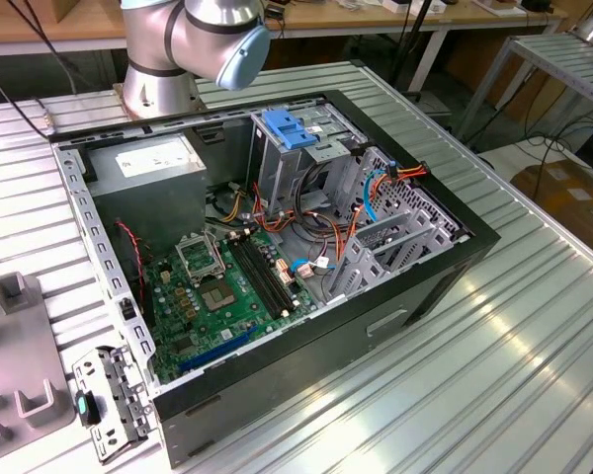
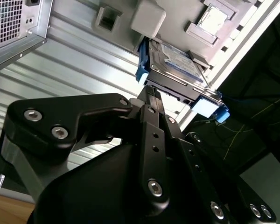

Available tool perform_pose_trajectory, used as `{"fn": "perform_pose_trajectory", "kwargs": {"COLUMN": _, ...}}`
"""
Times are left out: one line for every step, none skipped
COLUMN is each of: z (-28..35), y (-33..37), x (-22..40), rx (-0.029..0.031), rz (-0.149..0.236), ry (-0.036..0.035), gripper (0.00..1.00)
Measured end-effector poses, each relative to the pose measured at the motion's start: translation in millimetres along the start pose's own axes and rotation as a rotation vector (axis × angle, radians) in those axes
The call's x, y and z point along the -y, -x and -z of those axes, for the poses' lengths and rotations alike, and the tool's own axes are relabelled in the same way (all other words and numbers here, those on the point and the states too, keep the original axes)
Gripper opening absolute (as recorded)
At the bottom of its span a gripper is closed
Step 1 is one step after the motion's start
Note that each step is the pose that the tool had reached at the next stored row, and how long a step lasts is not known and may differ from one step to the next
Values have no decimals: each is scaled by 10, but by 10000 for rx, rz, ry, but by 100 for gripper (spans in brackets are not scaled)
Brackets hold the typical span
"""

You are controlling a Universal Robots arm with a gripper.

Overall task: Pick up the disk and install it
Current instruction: 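Reach for the disk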

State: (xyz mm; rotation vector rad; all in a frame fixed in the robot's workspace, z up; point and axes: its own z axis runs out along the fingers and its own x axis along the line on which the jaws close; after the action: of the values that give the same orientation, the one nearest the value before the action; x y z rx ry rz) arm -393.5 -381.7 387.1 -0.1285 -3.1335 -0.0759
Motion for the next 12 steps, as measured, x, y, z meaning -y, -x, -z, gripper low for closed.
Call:
{"fn": "perform_pose_trajectory", "kwargs": {"z": -2, "y": -22, "x": 2, "rx": -9, "rz": 0, "ry": 0, "gripper": 11}}
{"fn": "perform_pose_trajectory", "kwargs": {"z": -3, "y": -68, "x": 6, "rx": -27, "rz": -1, "ry": -1, "gripper": 11}}
{"fn": "perform_pose_trajectory", "kwargs": {"z": -6, "y": -125, "x": 11, "rx": -44, "rz": -2, "ry": -3, "gripper": 11}}
{"fn": "perform_pose_trajectory", "kwargs": {"z": -9, "y": -180, "x": 15, "rx": -60, "rz": -3, "ry": -4, "gripper": 11}}
{"fn": "perform_pose_trajectory", "kwargs": {"z": -12, "y": -255, "x": 21, "rx": -85, "rz": -5, "ry": -7, "gripper": 11}}
{"fn": "perform_pose_trajectory", "kwargs": {"z": -16, "y": -334, "x": 28, "rx": -127, "rz": -6, "ry": -10, "gripper": 11}}
{"fn": "perform_pose_trajectory", "kwargs": {"z": -22, "y": -429, "x": 35, "rx": -184, "rz": -8, "ry": -15, "gripper": 11}}
{"fn": "perform_pose_trajectory", "kwargs": {"z": -26, "y": -500, "x": 41, "rx": -221, "rz": -10, "ry": -18, "gripper": 11}}
{"fn": "perform_pose_trajectory", "kwargs": {"z": -28, "y": -545, "x": 44, "rx": -249, "rz": -12, "ry": -20, "gripper": 11}}
{"fn": "perform_pose_trajectory", "kwargs": {"z": -30, "y": -573, "x": 47, "rx": -267, "rz": -13, "ry": -21, "gripper": 11}}
{"fn": "perform_pose_trajectory", "kwargs": {"z": -32, "y": -596, "x": 49, "rx": -285, "rz": -14, "ry": -23, "gripper": 11}}
{"fn": "perform_pose_trajectory", "kwargs": {"z": -34, "y": -622, "x": 51, "rx": -309, "rz": -15, "ry": -25, "gripper": 11}}
